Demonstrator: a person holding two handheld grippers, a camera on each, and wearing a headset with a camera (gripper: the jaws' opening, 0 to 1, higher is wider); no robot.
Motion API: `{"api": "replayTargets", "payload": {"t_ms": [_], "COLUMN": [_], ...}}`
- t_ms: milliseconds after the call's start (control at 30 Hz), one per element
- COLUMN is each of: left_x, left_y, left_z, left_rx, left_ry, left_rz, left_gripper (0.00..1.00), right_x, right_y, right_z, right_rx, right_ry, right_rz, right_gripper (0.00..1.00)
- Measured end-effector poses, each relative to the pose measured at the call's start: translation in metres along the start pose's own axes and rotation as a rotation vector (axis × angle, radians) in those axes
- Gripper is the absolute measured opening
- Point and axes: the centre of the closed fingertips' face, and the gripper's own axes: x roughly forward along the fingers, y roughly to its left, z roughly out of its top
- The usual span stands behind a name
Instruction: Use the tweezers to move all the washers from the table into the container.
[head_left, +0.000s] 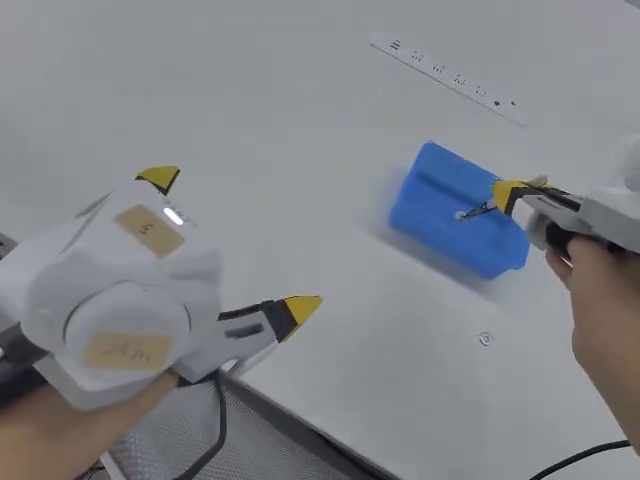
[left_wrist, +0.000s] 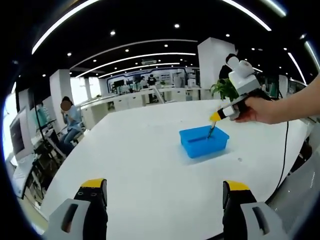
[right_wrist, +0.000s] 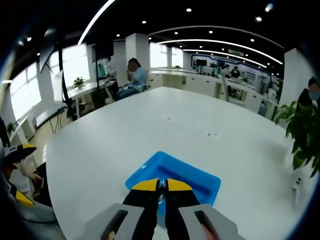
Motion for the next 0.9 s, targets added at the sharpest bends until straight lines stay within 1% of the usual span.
{"api": "replayTargets", "payload": {"t_ms": [67, 200, 400, 533, 700, 833, 900], "left_x": [0.001, 0.001, 0.001, 0.003, 0.002, 0.001, -0.001], "left_y": [0.000, 0.001, 0.003, 0.004, 0.004, 0.004, 0.005], "left_z": [0.001, 0.003, 0.005, 0.006, 0.008, 0.006, 0.006], "left_rx": [-0.002, -0.002, 0.005, 0.018, 0.023, 0.031, 0.029], "left_ry": [-0.002, -0.007, -0.008, -0.008, -0.016, -0.014, -0.014], "left_rz": [-0.002, 0.001, 0.004, 0.003, 0.008, 0.012, 0.016], "left_gripper": [0.99, 0.99, 0.99, 0.99, 0.98, 0.98, 0.98], "right_x": [0.007, 0.019, 0.030, 0.034, 0.037, 0.038, 0.038], "right_y": [-0.002, -0.002, -0.004, -0.005, -0.003, -0.002, -0.001], "right_z": [-0.006, -0.016, -0.021, -0.024, -0.026, -0.031, -0.031], "right_rx": [-0.017, -0.016, -0.018, -0.016, -0.019, -0.008, -0.012], "right_ry": [0.022, 0.063, 0.084, 0.095, 0.102, 0.109, 0.103], "right_rz": [-0.009, -0.005, -0.004, -0.007, 0.003, 0.003, 0.002], "right_gripper": [0.00, 0.00, 0.00, 0.00, 0.00, 0.01, 0.01]}}
